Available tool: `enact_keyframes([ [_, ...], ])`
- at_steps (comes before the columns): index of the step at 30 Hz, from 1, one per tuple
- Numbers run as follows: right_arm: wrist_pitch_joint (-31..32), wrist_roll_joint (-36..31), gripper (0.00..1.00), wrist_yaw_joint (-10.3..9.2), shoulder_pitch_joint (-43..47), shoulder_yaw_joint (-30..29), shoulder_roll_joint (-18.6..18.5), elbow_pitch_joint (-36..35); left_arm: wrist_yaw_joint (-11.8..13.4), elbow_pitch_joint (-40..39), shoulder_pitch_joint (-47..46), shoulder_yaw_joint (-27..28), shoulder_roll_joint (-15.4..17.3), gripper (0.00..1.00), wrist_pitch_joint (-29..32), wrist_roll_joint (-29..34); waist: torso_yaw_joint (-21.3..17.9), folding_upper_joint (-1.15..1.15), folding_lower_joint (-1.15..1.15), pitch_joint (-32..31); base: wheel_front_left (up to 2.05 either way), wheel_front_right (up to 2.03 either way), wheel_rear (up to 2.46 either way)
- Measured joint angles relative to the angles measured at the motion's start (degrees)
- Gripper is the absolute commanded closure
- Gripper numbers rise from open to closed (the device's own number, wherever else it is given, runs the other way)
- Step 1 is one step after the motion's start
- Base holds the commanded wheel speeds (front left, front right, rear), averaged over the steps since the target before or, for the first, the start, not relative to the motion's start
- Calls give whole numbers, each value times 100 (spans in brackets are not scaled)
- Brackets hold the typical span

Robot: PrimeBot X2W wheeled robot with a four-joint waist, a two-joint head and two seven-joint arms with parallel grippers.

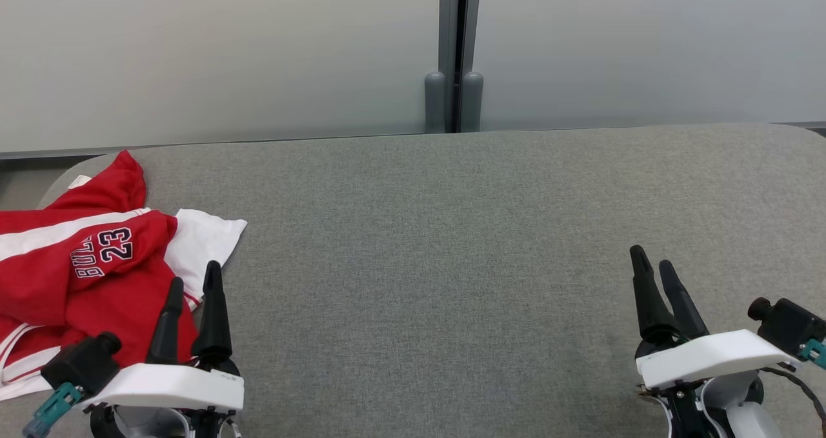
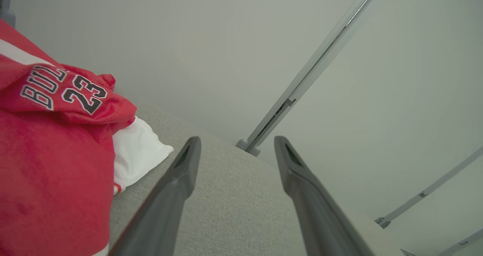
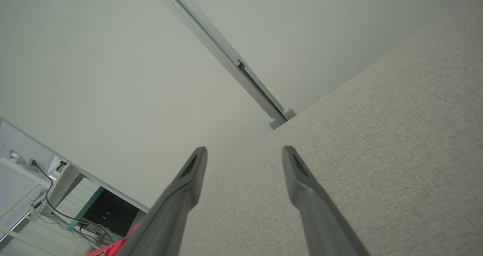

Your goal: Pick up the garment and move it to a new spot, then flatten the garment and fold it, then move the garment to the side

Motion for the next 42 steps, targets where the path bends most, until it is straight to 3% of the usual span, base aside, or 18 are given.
enact_keyframes([
  [14, -236, -1380, 0, 0, -112, 102, -12, 143, 121, -73, 20, -122, 12, 0, -236, 1034, 35, 0, 0, 20, 0, 0, 0],
  [42, -601, -2893, 0, 1, -247, 346, -13, 183, 233, -226, 21, -299, 31, 0, -609, 2460, 94, 0, 0, 43, 0, 0, 0],
])
